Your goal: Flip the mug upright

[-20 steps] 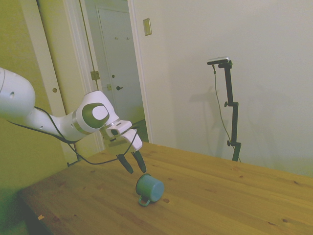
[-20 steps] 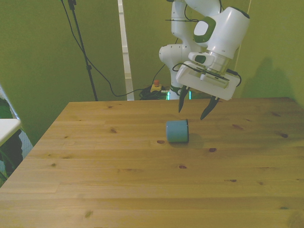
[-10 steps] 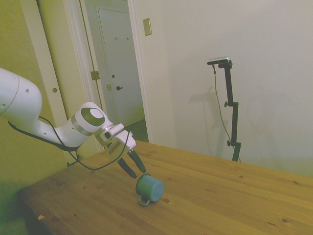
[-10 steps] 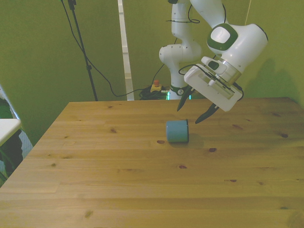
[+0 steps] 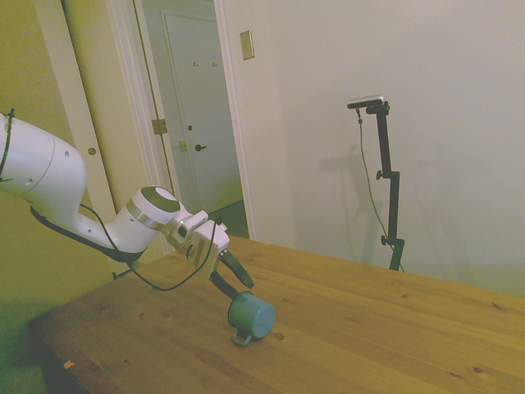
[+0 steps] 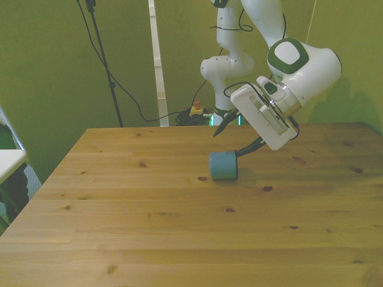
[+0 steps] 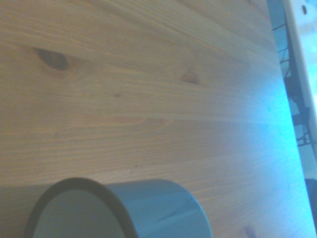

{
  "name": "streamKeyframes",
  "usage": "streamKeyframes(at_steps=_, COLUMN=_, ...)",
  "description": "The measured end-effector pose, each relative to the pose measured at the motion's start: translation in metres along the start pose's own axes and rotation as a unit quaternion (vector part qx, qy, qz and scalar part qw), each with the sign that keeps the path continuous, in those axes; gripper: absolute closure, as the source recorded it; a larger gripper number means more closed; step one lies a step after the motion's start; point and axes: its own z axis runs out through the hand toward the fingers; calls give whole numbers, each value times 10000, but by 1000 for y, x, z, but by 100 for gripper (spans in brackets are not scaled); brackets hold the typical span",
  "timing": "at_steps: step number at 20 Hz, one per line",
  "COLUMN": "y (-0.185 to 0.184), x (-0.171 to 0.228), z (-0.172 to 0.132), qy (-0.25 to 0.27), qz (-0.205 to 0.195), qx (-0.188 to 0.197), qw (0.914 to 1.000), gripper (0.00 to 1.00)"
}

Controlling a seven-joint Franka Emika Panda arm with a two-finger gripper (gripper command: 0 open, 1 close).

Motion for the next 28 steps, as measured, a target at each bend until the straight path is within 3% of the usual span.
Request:
streamKeyframes(at_steps=18, y=2, x=6, z=36, qy=63, qz=166, qx=-459, qw=9988, gripper=0)
streamKeyframes(at_steps=19, y=2, x=7, z=38, qy=58, qz=173, qx=-470, qw=9987, gripper=100)
streamKeyframes(at_steps=28, y=3, x=8, z=41, qy=45, qz=191, qx=-491, qw=9986, gripper=100)
